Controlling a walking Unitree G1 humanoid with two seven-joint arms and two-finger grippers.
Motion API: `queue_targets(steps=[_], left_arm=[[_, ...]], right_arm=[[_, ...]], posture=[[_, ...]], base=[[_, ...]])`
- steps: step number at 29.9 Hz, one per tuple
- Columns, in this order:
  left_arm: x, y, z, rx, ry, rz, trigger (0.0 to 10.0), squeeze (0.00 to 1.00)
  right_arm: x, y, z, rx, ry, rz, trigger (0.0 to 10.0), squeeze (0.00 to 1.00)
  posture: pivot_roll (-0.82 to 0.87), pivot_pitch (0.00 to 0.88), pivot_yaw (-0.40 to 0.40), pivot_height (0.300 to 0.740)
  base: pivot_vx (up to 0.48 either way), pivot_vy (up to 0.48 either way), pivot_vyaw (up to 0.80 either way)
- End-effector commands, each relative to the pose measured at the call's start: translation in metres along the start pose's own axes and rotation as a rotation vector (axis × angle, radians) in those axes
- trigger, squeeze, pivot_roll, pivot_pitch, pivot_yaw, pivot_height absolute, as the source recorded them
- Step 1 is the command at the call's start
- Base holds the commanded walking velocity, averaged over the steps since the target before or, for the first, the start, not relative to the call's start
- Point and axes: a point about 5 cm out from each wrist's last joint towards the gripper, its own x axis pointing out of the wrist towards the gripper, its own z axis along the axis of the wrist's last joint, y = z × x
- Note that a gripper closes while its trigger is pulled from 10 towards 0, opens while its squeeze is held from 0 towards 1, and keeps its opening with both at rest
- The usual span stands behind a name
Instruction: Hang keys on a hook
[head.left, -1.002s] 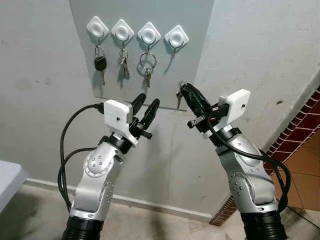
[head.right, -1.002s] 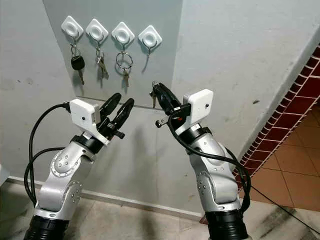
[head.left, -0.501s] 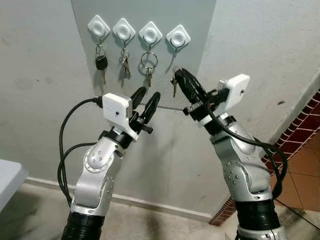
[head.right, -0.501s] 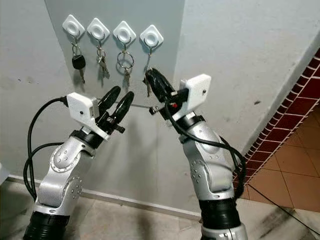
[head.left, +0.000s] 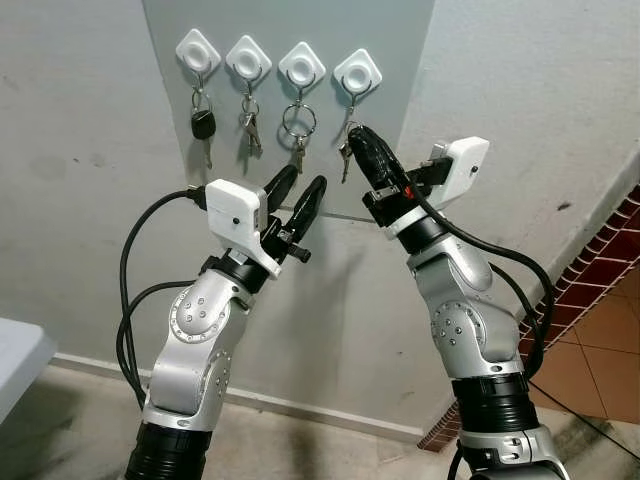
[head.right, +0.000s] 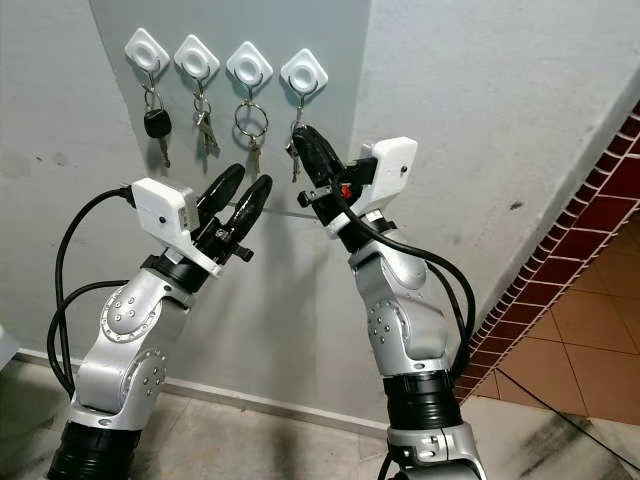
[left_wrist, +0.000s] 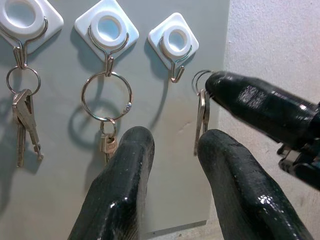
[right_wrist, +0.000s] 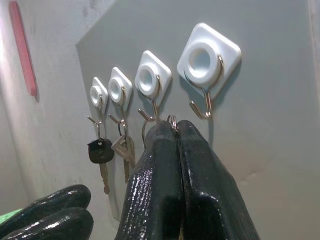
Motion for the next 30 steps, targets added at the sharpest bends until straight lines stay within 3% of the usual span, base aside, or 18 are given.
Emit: queue_targets(steps=[1,18,30], left_arm=[[0.002,-0.003,0.005,0.002,-0.016,-0.011,10.0,0.0],[0.002,-0.006,0.004,-0.005,-0.014,-0.018,10.0,0.0],[0.001,-0.007,0.004,-0.013,-0.013,-0.013,10.0,0.0]], right_arm=[[0.006,0.0,0.006,0.007,-0.033,0.014,10.0,0.0],[0.02,-0.004,0.01,0.029,-0.068,0.004,10.0,0.0],[0.026,-0.009,0.011,0.1,-0.096,-0.026,10.0,0.0]], posture=[[0.11,0.0,-0.036,0.736],[0.11,0.0,-0.036,0.736],[0.11,0.0,-0.037,0.736]], base=[[0.0,0.0,0.0],[0.0,0.0,0.0],[0.0,0.0,0.0]])
